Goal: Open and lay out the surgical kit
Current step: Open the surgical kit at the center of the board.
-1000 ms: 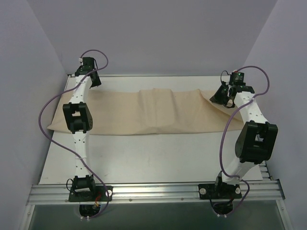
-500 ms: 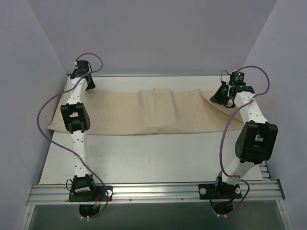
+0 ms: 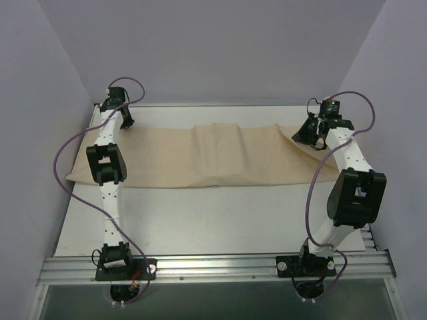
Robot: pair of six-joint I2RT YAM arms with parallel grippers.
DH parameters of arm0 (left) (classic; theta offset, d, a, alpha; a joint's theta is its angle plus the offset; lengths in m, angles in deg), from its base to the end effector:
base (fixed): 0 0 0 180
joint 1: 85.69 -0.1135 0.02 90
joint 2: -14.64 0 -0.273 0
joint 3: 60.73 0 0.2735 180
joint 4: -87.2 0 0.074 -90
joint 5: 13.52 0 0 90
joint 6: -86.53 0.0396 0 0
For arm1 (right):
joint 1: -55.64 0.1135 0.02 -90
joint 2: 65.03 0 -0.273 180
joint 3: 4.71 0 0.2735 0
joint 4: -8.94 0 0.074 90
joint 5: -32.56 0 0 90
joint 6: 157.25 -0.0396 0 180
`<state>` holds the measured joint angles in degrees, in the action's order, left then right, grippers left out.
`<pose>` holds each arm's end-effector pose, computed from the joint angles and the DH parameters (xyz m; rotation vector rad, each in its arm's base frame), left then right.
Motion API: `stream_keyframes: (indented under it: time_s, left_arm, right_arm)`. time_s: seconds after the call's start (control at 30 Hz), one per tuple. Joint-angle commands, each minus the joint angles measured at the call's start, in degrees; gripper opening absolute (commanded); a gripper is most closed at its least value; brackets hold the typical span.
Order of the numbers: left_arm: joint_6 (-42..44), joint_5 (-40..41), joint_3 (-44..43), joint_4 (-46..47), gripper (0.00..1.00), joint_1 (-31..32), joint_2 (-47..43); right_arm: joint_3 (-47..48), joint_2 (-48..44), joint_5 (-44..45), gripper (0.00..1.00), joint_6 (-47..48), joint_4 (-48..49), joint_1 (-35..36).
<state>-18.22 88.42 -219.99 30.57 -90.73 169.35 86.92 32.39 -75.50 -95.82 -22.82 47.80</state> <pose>0.6057 0.0616 0.1629 -0.5098 2.4080 0.1848 0.4137 -0.0446 0.2886 0.5325 2.1798 0.5480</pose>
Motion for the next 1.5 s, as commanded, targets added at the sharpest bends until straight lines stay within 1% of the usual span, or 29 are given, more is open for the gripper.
stream_keyframes:
  time_s: [0.0, 0.1, 0.23, 0.4, 0.67, 0.8, 0.9, 0.93, 1.13, 1.17, 1.2, 1.3, 1.37, 1.47]
  left_arm:
    - [0.15, -1.31, -3.36, 0.46, 0.27, -0.76, 1.73]
    - [-0.20, -1.83, -4.50, -0.68, 0.28, -1.20, 2.70]
    - [-0.37, -1.66, -4.32, -1.65, 0.40, -1.29, 3.14]
    - [0.15, -1.49, -3.71, -3.41, 0.42, -1.38, 3.58]
    - [-0.37, -1.66, -2.39, -4.90, 0.41, -1.73, 3.84]
    - [-0.37, -2.89, -2.57, -5.34, 0.36, -1.90, 4.28]
    - [-0.46, -3.68, -2.57, -5.25, 0.29, -1.91, 4.46]
    - [-0.55, -3.86, -2.65, -5.17, 0.25, -1.91, 4.46]
    - [-0.55, -4.03, -3.36, -5.34, 0.14, -1.91, 4.28]
    - [-0.64, -4.12, -3.71, -5.52, 0.05, -1.99, 4.19]
    - [-1.07, -4.12, -4.49, -5.60, 0.02, -1.99, 4.19]
    - [-1.86, -4.65, -4.77, -5.34, 0.02, -1.99, 2.97]
    - [-2.74, -3.86, -3.80, -4.73, 0.02, -1.73, 0.51]
    - [-4.23, -3.42, 2.51, -1.22, 0.02, -1.73, -5.81]
  right_arm:
    - [0.67, 0.75, -0.48, 0.00, -0.51, 0.28, -0.16]
    - [0.67, 0.75, -0.48, 0.00, -0.34, 0.28, -0.25]
    - [0.58, 1.01, -0.30, 0.00, -0.34, 0.20, -0.43]
    - [0.49, 0.92, -0.39, 0.00, -0.34, 0.28, -0.60]
    - [0.41, 0.92, -0.66, 0.00, -0.25, 0.37, -0.60]
    - [0.41, 0.92, -0.57, 0.00, -0.16, 0.20, -0.78]
    - [0.41, 0.92, -0.66, 0.00, -0.07, 0.28, -0.78]
    - [0.49, 0.92, -0.74, 0.00, -0.07, 0.28, -0.86]
    - [0.50, 0.84, -1.01, 0.00, -0.07, 0.37, -0.87]
    - [0.32, 0.83, -1.01, 0.00, 0.01, 0.37, -0.78]
    - [0.23, 0.83, -1.01, 0.00, 0.10, 0.37, -0.78]
    - [0.49, 1.10, -1.36, 0.00, 0.10, 0.55, -0.78]
    - [1.28, 1.45, -1.53, 0.00, 0.10, 0.63, -0.78]
    - [3.03, 2.15, -1.19, 0.00, 0.02, -0.50, -0.51]
